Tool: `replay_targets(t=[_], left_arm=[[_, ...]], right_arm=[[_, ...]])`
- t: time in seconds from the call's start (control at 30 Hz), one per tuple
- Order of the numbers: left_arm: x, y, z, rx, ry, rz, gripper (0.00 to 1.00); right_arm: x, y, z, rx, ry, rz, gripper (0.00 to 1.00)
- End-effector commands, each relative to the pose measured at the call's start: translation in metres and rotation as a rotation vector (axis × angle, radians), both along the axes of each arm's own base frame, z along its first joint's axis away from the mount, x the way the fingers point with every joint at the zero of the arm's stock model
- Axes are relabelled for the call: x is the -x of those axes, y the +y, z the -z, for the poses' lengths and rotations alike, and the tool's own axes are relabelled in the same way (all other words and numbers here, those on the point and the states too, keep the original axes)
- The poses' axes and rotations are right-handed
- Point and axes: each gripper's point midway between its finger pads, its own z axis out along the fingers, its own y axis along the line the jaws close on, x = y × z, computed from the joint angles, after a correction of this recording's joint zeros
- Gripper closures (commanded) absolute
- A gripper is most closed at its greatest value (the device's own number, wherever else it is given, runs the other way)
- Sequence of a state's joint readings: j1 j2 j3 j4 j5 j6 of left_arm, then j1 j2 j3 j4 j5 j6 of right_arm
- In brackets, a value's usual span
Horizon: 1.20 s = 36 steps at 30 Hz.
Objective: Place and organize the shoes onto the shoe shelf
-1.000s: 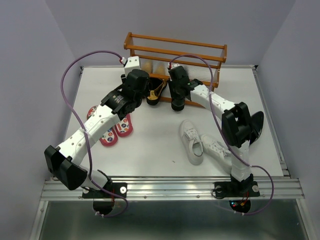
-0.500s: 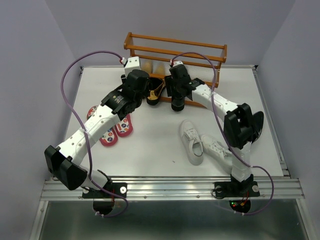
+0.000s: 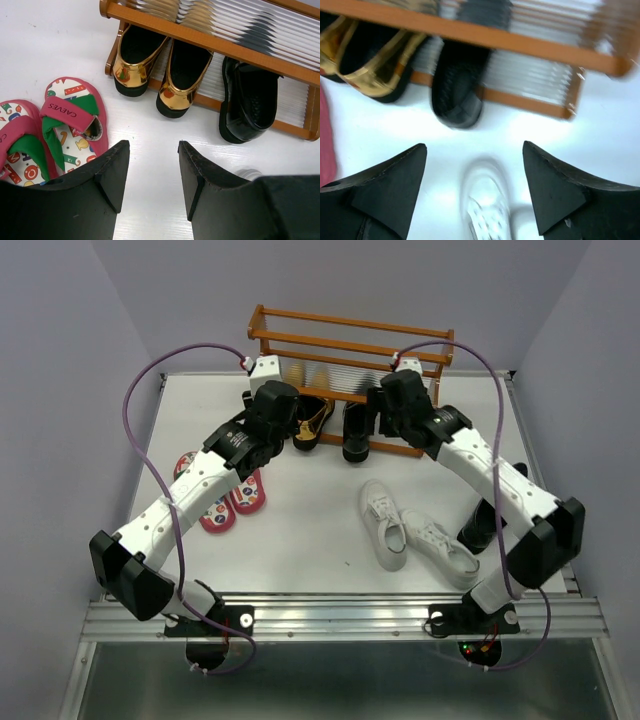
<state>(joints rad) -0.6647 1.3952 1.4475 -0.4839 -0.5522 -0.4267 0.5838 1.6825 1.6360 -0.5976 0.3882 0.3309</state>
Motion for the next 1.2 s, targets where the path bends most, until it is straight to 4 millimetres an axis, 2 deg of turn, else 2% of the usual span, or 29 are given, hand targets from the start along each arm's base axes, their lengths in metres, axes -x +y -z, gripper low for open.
replay_targets(t=[0.0, 0.03, 0.07, 0.1, 0.2, 0.3, 0.43, 0.6, 0.73, 0.87, 1.0, 1.1, 1.17], left_arm=[[0.003, 0.011, -0.022, 0.02, -0.062, -0.026, 0.45], [0.002, 0.011, -0.024, 0.023, -0.069, -0.023, 0.45], [0.002, 0.011, -0.026, 0.026, -0.073, -0.021, 0.45], [0.002, 0.011, -0.028, 0.028, -0.078, -0.022, 0.45], [0.001, 0.009, -0.031, 0.03, -0.084, -0.012, 0.45], [0.0, 0.006, -0.033, 0.035, -0.091, 0.004, 0.45], [0.0, 0.004, -0.031, 0.034, -0.087, 0.016, 0.45], [0.004, 0.007, -0.026, 0.029, -0.082, 0.017, 0.45], [0.005, 0.009, -0.024, 0.029, -0.083, 0.016, 0.45], [0.006, 0.01, -0.023, 0.027, -0.083, 0.013, 0.45], [0.006, 0.009, -0.022, 0.026, -0.082, 0.015, 0.45], [0.005, 0.01, -0.02, 0.023, -0.078, 0.015, 0.45], [0.006, 0.01, -0.02, 0.024, -0.078, 0.013, 0.45]], right_arm=[[0.049, -0.067, 0.0, 0.037, 0.046, 0.19, 0.16], [0.058, -0.081, 0.003, 0.032, 0.062, 0.22, 0.16], [0.07, -0.102, 0.009, 0.021, 0.098, 0.282, 0.15], [0.087, -0.117, 0.014, 0.009, 0.113, 0.313, 0.15], [0.125, -0.158, 0.027, -0.012, 0.171, 0.443, 0.12], [0.155, -0.18, 0.045, -0.042, 0.245, 0.56, 0.0], [0.172, -0.193, 0.068, -0.067, 0.317, 0.663, 0.0], [0.181, -0.213, 0.085, -0.077, 0.359, 0.755, 0.0], [0.179, -0.23, 0.1, -0.097, 0.397, 0.788, 0.0], [0.182, -0.232, 0.126, -0.138, 0.456, 0.78, 0.0], [0.173, -0.231, 0.136, -0.16, 0.464, 0.754, 0.0], [0.166, -0.228, 0.147, -0.163, 0.482, 0.732, 0.05], [0.159, -0.228, 0.151, -0.177, 0.466, 0.723, 0.22]])
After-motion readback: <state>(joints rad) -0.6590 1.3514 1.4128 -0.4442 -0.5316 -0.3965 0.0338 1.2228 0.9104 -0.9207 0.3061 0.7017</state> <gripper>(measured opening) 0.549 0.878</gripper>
